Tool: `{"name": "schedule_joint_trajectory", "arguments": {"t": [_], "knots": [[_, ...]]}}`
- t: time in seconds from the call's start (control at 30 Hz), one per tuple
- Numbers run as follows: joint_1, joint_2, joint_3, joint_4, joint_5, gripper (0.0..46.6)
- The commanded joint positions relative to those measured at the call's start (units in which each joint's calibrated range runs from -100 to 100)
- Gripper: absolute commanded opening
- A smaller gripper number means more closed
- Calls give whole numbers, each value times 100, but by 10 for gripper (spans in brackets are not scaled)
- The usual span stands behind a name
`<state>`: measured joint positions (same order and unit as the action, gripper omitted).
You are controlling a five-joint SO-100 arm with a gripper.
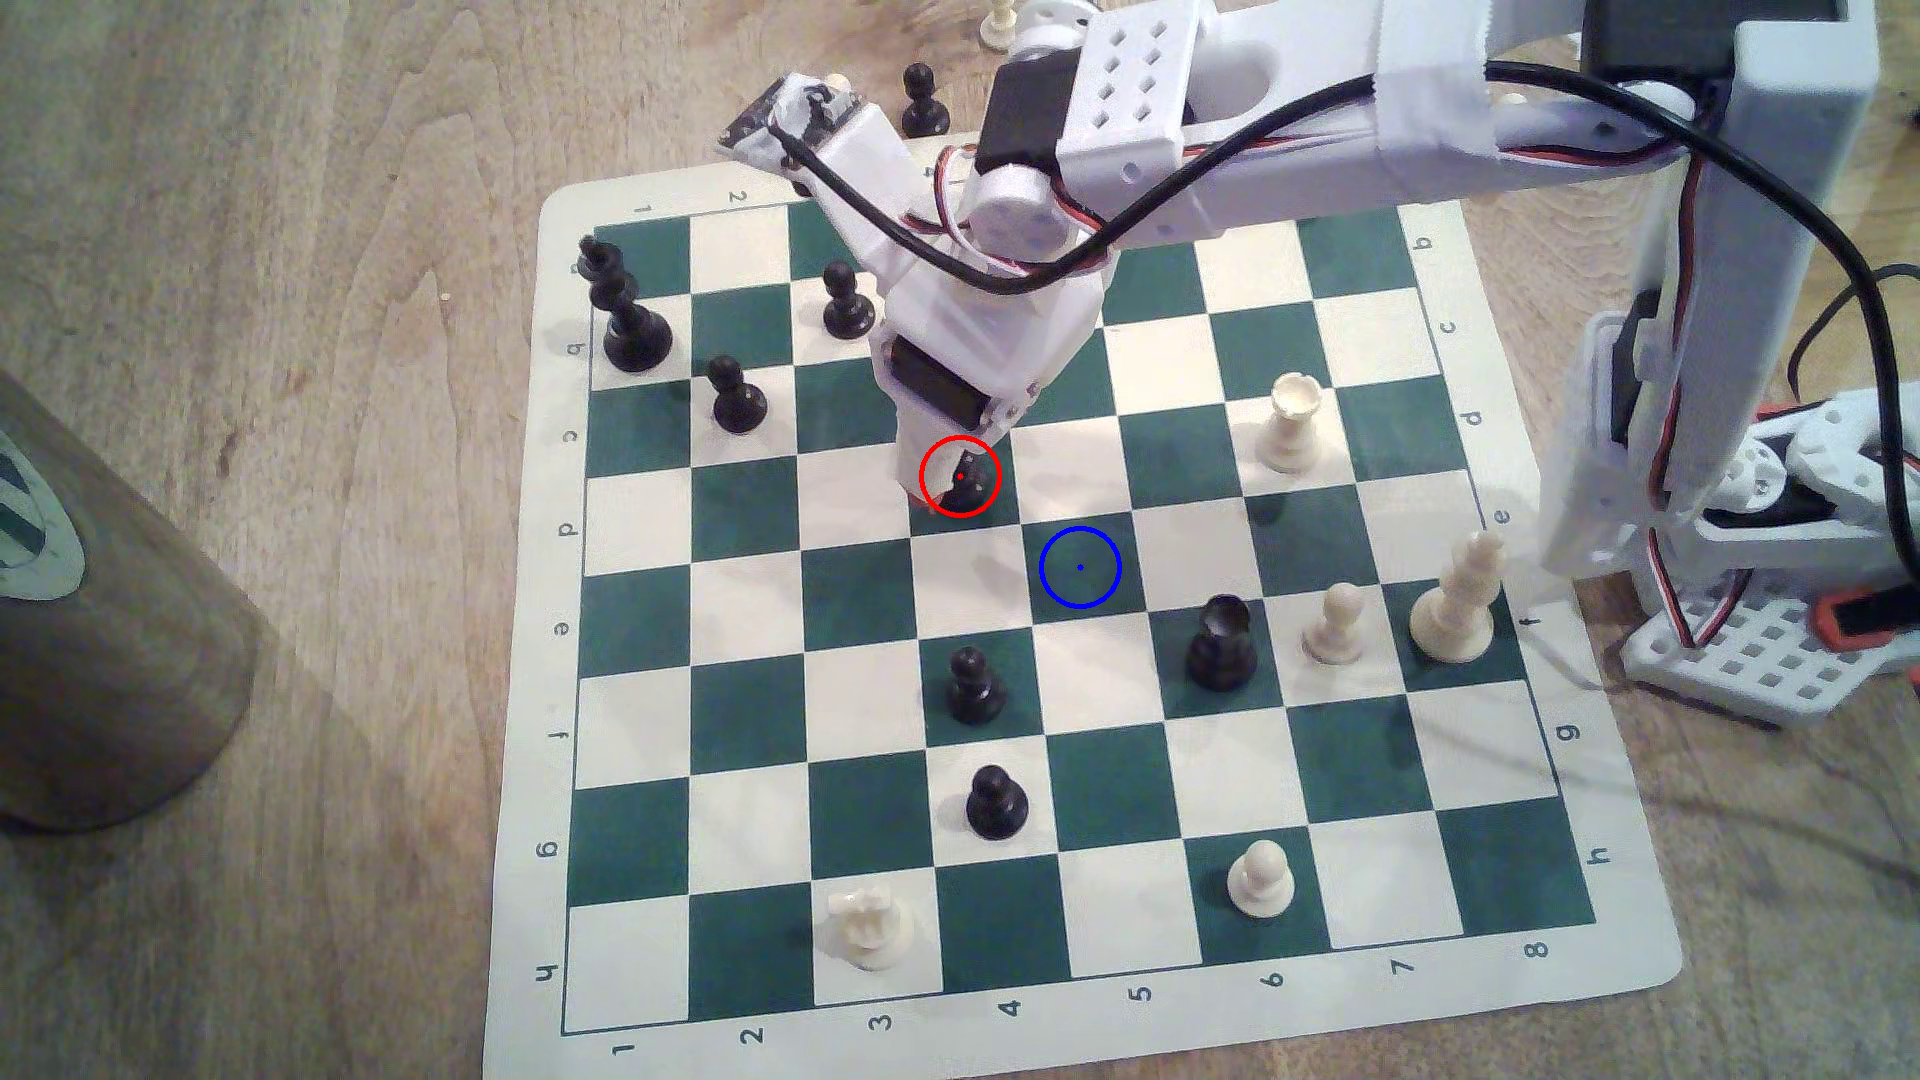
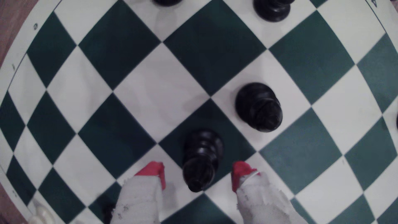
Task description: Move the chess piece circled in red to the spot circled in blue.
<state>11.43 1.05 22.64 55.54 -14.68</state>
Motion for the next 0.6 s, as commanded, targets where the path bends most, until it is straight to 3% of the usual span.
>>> {"name": "schedule_joint_trajectory", "arguments": {"t": [0.0, 0.3, 0.57], "knots": [[18, -130, -369, -50, -34, 166], [-36, -79, -387, -91, -63, 142], [-154, 6, -442, -165, -112, 152]]}}
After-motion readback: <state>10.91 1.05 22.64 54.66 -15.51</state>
